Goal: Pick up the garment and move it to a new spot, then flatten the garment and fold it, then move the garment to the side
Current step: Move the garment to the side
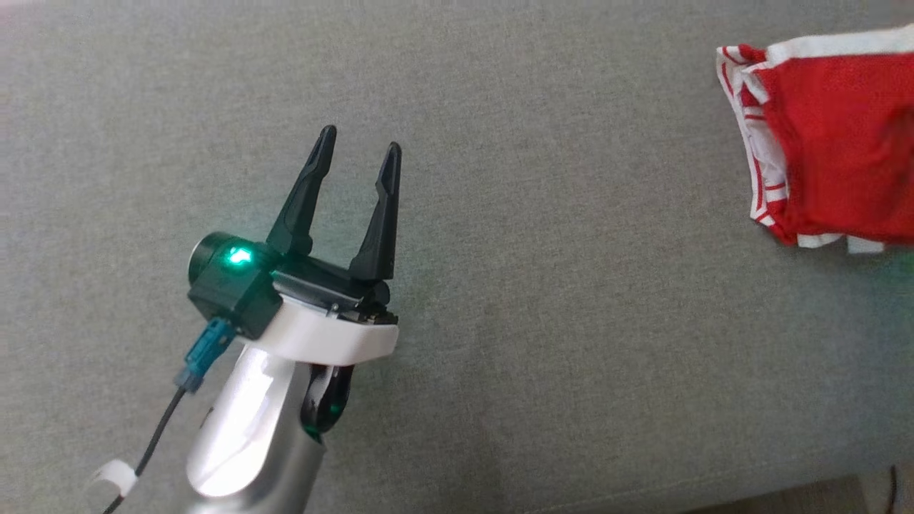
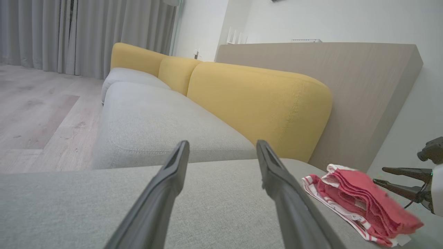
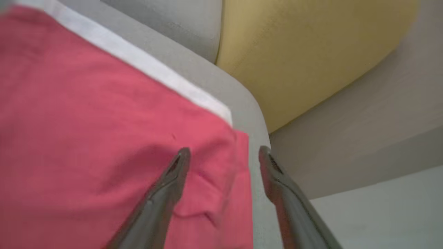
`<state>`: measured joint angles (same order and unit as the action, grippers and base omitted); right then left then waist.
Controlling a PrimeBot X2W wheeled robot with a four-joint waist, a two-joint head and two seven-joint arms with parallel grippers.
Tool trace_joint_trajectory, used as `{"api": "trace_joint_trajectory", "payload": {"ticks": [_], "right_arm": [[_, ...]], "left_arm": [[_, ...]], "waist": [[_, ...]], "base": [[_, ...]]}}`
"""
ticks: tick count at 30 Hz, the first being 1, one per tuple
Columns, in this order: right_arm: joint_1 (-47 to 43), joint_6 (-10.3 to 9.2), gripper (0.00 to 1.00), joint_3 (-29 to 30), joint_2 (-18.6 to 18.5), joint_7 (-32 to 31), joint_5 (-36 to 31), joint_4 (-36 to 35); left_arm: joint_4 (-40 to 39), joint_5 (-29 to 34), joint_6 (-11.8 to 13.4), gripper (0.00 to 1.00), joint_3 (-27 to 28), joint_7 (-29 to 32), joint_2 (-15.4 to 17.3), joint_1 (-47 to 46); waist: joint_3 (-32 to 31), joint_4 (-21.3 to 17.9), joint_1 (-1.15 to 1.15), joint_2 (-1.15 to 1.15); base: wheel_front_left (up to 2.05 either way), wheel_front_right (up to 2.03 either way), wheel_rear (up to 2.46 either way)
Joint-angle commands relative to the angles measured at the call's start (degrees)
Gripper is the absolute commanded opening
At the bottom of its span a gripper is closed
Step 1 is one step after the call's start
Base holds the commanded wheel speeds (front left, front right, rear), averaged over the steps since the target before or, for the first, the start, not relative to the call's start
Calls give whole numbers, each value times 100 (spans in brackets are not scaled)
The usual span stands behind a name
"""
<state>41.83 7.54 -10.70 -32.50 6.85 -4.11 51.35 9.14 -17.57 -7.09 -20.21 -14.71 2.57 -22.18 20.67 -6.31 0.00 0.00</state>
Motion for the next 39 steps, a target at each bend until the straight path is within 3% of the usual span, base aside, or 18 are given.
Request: {"api": "trace_joint_trajectory", "payload": {"ticks": [1, 9, 14, 26, 31, 39], "right_arm": [[33, -5, 100, 97, -54, 146, -11, -123], [-27, -5, 100, 383, 597, 529, 242, -688], [-307, -5, 100, 458, 1216, 669, 613, -1533], [-2160, -5, 100, 830, 2694, 734, 944, -3177], [-2920, -5, 100, 924, 2928, 784, 890, -3421], [-3476, -5, 100, 840, 2961, 813, 994, -3677]], "left_arm": [[-184, 7, -29, 100, 206, -29, 31, -4], [-246, -16, -19, 100, 497, -29, 31, 279], [-301, -44, 27, 100, 755, -29, 31, 580], [-255, -162, 157, 100, 1125, -29, 31, 1393], [-104, -135, 201, 100, 1201, -29, 31, 1641], [-117, 40, 277, 100, 1340, -29, 31, 1826]], "waist": [[-159, 24, 0, 0], [-739, 49, 0, 0], [-1206, 99, 0, 0], [-1852, 363, 0, 0], [-1933, 426, 0, 0], [-1959, 461, 0, 0]], "base": [[0, 0, 0], [0, 0, 0], [0, 0, 0], [0, 0, 0], [0, 0, 0], [0, 0, 0]]}}
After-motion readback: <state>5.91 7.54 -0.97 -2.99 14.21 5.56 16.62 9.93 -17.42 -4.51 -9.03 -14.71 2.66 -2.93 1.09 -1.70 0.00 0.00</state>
